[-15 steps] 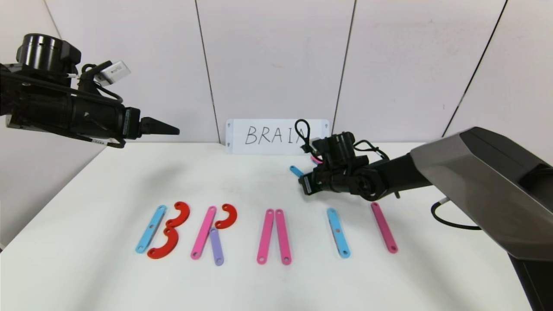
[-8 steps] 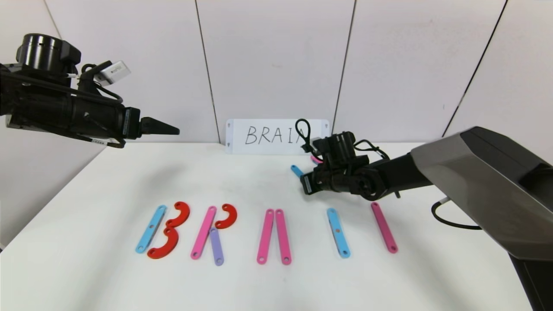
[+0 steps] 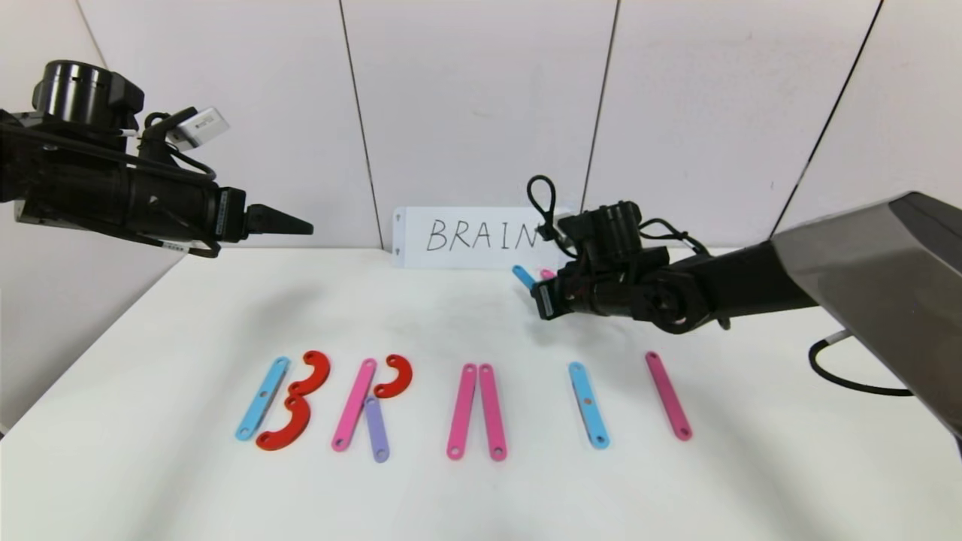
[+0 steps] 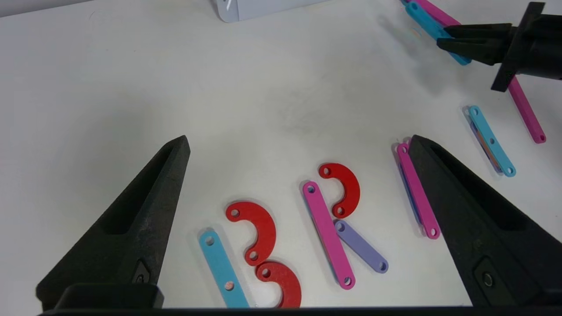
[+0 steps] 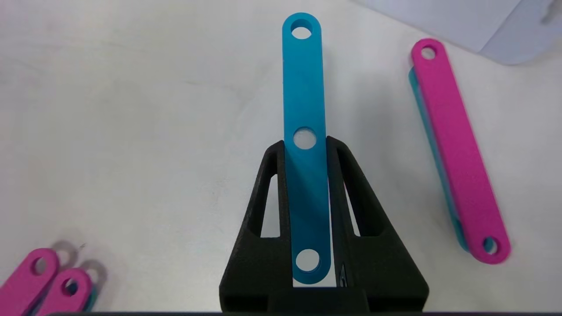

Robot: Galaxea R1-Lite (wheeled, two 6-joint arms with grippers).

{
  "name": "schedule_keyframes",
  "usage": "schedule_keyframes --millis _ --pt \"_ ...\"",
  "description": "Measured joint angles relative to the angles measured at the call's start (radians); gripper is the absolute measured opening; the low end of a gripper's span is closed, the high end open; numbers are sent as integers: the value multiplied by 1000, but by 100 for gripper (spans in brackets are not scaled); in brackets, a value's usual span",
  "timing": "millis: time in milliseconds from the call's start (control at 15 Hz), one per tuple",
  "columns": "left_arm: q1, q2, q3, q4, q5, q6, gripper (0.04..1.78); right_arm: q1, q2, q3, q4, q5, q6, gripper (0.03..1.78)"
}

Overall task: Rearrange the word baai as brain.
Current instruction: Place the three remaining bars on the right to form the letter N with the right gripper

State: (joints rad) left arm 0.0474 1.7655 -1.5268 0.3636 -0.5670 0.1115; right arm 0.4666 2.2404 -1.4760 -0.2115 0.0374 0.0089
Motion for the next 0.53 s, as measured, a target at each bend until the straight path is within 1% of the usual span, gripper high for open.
schedule_keyframes --millis 133,267,533 --pt "0 0 1 -6 -2 0 174 -13 -76 56 2 0 -3 28" --pt "0 -2 3 -6 -3 -1 174 -38 -174 146 1 0 -4 28" --pt "0 -6 5 -6 -3 0 174 -94 -357 364 -4 1 -5 28"
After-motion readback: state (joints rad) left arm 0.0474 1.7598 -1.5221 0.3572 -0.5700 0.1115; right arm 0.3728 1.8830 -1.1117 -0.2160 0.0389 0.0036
